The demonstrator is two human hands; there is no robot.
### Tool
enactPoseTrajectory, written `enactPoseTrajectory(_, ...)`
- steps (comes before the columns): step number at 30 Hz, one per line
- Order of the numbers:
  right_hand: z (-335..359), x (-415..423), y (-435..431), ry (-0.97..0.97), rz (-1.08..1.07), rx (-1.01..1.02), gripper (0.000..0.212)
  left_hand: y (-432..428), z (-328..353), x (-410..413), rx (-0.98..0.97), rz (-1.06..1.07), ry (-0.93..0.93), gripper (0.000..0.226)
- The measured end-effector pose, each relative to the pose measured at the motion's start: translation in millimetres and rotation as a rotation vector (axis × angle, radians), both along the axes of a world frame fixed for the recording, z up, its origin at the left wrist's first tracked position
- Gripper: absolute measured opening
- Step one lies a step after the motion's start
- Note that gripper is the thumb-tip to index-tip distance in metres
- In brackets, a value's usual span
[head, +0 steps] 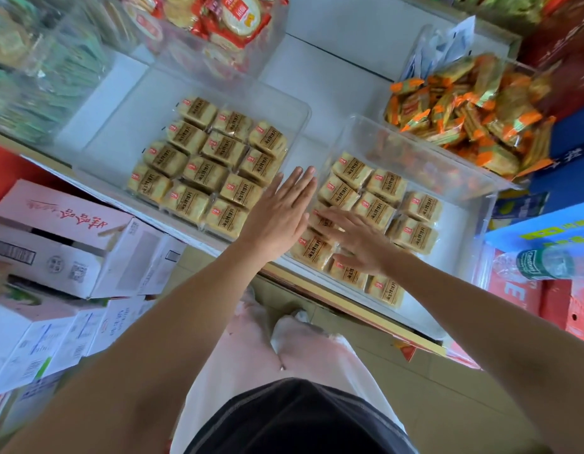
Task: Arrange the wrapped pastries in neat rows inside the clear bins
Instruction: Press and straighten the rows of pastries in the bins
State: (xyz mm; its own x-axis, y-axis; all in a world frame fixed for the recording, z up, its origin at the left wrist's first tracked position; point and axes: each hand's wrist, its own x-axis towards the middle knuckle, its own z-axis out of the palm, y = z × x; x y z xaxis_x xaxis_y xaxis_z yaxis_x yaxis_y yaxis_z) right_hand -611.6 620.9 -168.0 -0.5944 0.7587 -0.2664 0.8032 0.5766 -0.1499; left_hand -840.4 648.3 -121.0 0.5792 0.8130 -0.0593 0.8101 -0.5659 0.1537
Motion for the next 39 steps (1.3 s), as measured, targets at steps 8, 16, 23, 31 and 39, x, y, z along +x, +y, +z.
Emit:
enactPoseTrajectory(8, -12, -8, 2, -0.095, 0.002, -0.092, 0.085, -5, 2, -2, -0.037, 0.099, 0.081, 0.059)
enactPoseTrajectory(16, -13, -1, 11, 0.035, 0.075, 0.026, 0.088, -7, -2, -2, -0.033, 0.11, 0.081, 0.058)
enactPoseTrajectory(23, 11, 1, 40, 0.236, -0.314, 0.187, 0.051, 0, 1, -4, 0.008, 0.077, 0.061, 0.064)
enactPoseTrajectory(31, 8, -1, 62, 0.033, -0.331, 0.011, 0.064, 7, -2, 1, -0.027, 0.042, 0.077, 0.065)
enactPoseTrajectory(39, 6, 8, 67, 0.152, -0.318, 0.161, 0.05, 13, -1, 2, 0.008, 0.043, 0.046, 0.066)
